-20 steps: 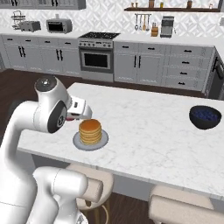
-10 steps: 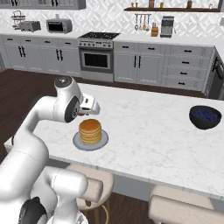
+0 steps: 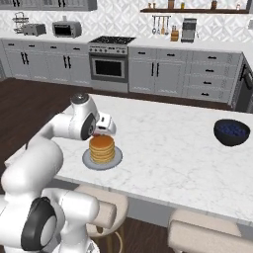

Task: Take the strawberry from the fridge and place it on top of the pancake, located on the dining counter.

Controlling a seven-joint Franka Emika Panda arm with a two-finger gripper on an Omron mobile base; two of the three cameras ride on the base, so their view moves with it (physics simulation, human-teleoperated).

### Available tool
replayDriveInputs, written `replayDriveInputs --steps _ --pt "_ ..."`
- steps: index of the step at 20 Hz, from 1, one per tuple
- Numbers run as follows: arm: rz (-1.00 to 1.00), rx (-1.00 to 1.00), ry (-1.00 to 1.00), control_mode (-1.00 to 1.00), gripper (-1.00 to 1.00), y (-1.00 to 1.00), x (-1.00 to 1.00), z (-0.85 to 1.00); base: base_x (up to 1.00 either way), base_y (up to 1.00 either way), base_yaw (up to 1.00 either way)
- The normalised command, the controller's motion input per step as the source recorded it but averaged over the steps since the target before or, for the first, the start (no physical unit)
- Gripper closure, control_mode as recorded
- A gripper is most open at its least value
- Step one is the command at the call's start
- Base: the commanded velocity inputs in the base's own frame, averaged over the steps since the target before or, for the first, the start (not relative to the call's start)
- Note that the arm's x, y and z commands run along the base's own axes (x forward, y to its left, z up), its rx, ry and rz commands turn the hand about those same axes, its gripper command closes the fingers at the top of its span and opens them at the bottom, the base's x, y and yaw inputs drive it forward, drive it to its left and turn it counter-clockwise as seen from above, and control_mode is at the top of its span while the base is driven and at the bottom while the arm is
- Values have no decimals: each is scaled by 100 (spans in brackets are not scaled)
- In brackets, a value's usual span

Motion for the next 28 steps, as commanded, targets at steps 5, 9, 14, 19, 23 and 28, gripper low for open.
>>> replayDriveInputs --steps 5,9,14,19,23,28 --pt "0 -2 4 -100 100 13 19 -25 0 0 0" --pt "0 -4 3 -100 100 10 27 -21 0 0 0" --pt "0 0 0 -100 100 -18 27 -10 0 0 0" --pt "0 0 1 -100 100 -2 7 -18 0 0 0" --pt "0 0 1 -100 100 0 0 -12 0 0 0" --pt "0 0 0 -100 100 1 0 -2 0 0 0"
